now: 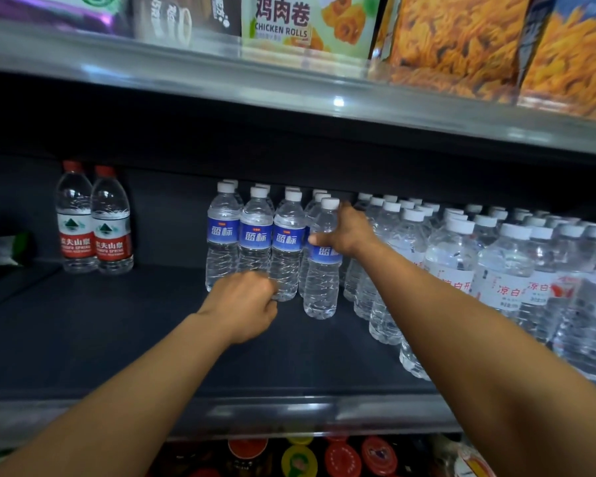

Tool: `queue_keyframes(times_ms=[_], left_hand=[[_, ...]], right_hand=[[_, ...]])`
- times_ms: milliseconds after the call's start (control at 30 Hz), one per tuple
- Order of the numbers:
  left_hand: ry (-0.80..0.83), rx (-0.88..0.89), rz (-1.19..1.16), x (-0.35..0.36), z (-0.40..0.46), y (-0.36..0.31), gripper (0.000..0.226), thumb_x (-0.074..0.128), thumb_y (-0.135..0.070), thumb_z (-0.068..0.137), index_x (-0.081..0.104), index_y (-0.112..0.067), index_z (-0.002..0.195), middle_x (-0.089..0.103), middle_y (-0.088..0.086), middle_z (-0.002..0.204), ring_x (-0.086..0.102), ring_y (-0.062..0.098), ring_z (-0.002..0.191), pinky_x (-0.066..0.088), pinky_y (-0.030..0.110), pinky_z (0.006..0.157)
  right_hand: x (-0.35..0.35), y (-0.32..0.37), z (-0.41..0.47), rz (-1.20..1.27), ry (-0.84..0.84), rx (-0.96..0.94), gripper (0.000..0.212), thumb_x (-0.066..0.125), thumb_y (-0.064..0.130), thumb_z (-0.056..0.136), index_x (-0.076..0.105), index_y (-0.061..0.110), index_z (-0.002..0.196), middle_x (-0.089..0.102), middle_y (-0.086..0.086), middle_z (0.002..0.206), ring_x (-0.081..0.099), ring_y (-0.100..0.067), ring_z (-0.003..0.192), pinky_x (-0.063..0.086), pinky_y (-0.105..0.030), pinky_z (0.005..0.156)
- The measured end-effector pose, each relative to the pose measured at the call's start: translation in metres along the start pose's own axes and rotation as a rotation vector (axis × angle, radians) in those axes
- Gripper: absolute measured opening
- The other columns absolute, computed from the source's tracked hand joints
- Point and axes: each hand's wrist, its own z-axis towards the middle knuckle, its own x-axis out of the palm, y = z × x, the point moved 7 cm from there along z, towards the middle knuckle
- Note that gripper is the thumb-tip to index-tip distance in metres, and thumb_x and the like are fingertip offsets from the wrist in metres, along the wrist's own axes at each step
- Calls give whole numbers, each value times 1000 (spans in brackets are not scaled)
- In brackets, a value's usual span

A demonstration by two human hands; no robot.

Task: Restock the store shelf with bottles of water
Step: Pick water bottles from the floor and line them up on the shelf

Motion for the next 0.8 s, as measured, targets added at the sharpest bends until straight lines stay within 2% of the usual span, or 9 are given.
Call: queue_keyframes(times_ms=[133,300,433,567,800], left_hand=[[6,1,4,-5,-6,-2,30,43,-30,95,61,-16,114,60,0,116,58,23,104,51,37,82],[-2,-4,25,-21,-23,-12,25,45,-29,94,61,-14,106,60,2,111,57,24,101,46,34,76],[22,-27,62,-33,-49,-29,24,45,-30,94,59,-16,107,59,3,113,56,26,105,44,34,76],[54,-64,46,-41,-88,-46,32,46,-32,93,59,-19,120,57,2,123,54,27,114,48,38,87],[141,-67,21,-21,-195,-83,31,46,-33,91,61,-22,116,59,2,122,55,27,113,49,38,86]], right_hand=[[0,-6,-8,-3,42,-2,90,77,39,78,28,4,145,40,-16,146,41,-34,133,39,-40,105],[-9,-10,-53,-123,13,-97,65,70,40,84,41,7,131,56,-13,124,55,-32,112,48,-39,91],[-8,0,-118,-291,58,-290,55,62,36,91,40,8,134,54,-15,124,55,-34,112,47,-40,90],[-3,6,-192,-356,126,-419,42,51,32,97,45,10,133,51,-13,131,51,-33,117,43,-39,89],[30,-14,-325,-265,241,-452,32,49,30,96,51,13,123,56,-10,121,53,-32,113,46,-42,88]])
